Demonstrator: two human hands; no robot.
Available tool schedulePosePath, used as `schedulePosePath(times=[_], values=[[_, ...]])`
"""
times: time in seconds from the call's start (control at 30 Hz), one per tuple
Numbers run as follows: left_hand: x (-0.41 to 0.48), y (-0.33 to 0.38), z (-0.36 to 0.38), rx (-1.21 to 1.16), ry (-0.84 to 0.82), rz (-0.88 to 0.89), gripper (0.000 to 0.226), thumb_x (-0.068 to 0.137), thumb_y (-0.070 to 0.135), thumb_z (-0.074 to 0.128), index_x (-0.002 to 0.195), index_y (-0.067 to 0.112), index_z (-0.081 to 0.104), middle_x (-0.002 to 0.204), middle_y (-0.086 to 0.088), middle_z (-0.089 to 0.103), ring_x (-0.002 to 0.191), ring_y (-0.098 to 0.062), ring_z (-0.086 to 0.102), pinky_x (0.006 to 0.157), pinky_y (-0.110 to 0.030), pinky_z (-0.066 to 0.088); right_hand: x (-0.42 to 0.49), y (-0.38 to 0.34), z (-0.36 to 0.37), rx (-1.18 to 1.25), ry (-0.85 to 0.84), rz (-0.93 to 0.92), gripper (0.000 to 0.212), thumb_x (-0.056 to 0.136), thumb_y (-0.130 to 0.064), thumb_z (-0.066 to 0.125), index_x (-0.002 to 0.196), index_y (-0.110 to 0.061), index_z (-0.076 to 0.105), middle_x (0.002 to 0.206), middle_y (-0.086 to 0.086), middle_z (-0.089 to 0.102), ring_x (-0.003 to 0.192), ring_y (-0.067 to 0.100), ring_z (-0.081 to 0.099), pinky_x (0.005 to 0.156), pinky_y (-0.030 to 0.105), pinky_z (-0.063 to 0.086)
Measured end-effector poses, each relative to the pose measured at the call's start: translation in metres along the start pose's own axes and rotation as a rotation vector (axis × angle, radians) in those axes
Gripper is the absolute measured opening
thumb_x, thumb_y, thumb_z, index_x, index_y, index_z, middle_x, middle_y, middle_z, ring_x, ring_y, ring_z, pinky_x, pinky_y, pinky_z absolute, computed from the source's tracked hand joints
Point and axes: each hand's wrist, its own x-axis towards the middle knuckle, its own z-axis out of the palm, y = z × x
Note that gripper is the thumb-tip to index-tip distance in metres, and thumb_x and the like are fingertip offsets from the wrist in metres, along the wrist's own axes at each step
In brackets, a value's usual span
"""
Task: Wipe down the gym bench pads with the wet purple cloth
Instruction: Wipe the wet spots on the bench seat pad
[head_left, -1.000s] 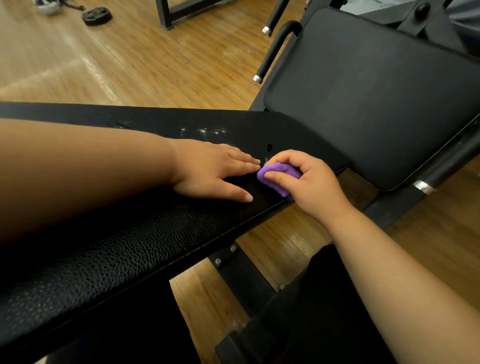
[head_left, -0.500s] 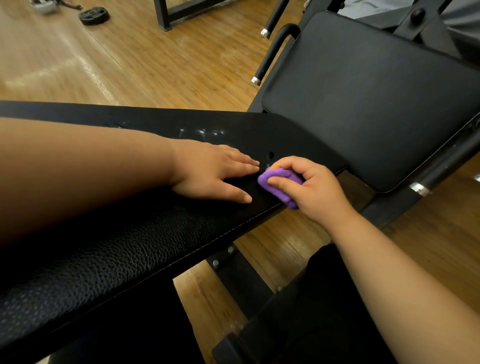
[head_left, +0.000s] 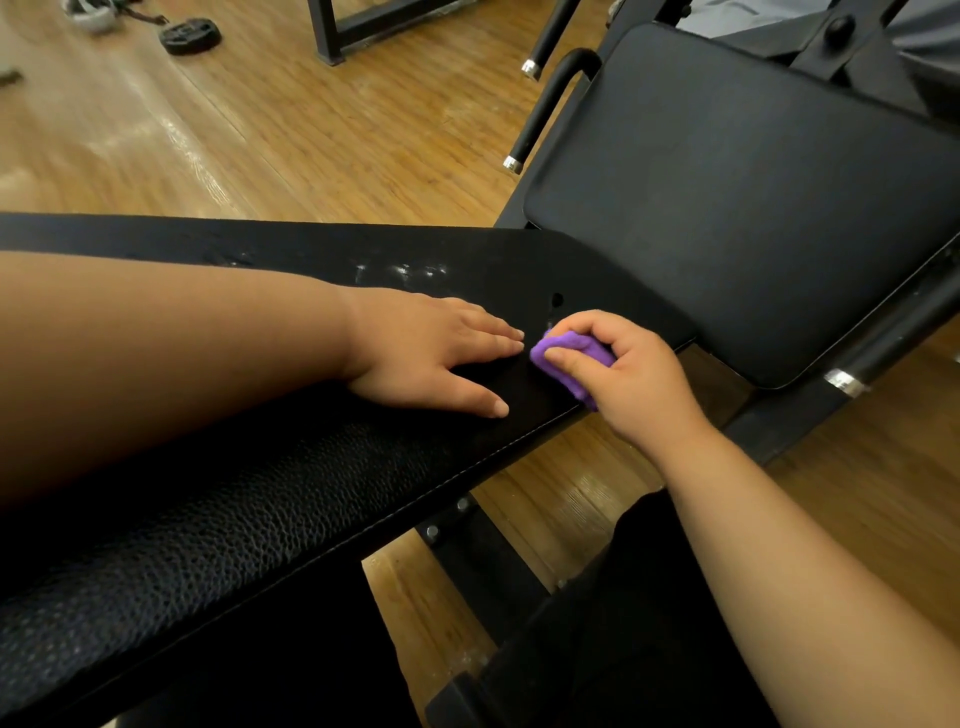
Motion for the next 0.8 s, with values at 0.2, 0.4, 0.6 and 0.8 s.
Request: schedulePosePath(times=[0.2, 0.4, 0.6, 0.8], values=[[0.005, -0.001, -0.001, 0.015, -0.012, 0.015, 0.081, 0.085, 0.067, 0.026, 0.155, 0.030, 0.007, 0.162, 0.013, 0.001, 0.147, -0.005, -0.002, 0.119, -0.027, 0.003, -0.003, 0.002, -0.003, 0.030, -0.018, 0.004, 0.024, 0.089, -0.017, 0.067, 0.087, -0.040, 0.063, 0.090, -0.018, 0.066, 0.090, -0.008, 0.058, 0.070, 0.005, 0.044], [0.009, -0.005, 0.001, 0.078, -0.034, 0.040, 0.091, 0.081, 0.081, 0.014, 0.155, 0.030, 0.001, 0.162, 0.012, -0.003, 0.147, -0.004, -0.006, 0.121, -0.030, 0.002, -0.007, -0.003, 0.010, 0.015, 0.027, -0.018, 0.022, 0.088, -0.019, 0.067, 0.088, -0.041, 0.063, 0.095, -0.019, 0.064, 0.095, -0.010, 0.055, 0.074, 0.001, 0.040], [0.010, -0.006, 0.001, 0.089, -0.050, 0.039, 0.093, 0.077, 0.079, 0.014, 0.155, 0.030, -0.001, 0.161, 0.016, -0.007, 0.147, -0.003, -0.009, 0.121, -0.031, 0.002, 0.003, 0.012, -0.009, 0.019, 0.077, 0.075, 0.026, 0.092, -0.015, 0.063, 0.085, -0.040, 0.062, 0.084, -0.012, 0.066, 0.073, -0.008, 0.059, 0.059, 0.005, 0.045], [0.013, -0.009, 0.001, 0.077, -0.057, 0.046, 0.093, 0.078, 0.084, 0.014, 0.154, 0.033, -0.002, 0.161, 0.015, -0.006, 0.147, -0.003, -0.009, 0.121, -0.029, 0.000, -0.007, 0.001, 0.009, 0.013, 0.044, -0.038, 0.026, 0.089, -0.017, 0.067, 0.087, -0.042, 0.061, 0.091, -0.023, 0.064, 0.094, -0.009, 0.056, 0.074, 0.003, 0.041]])
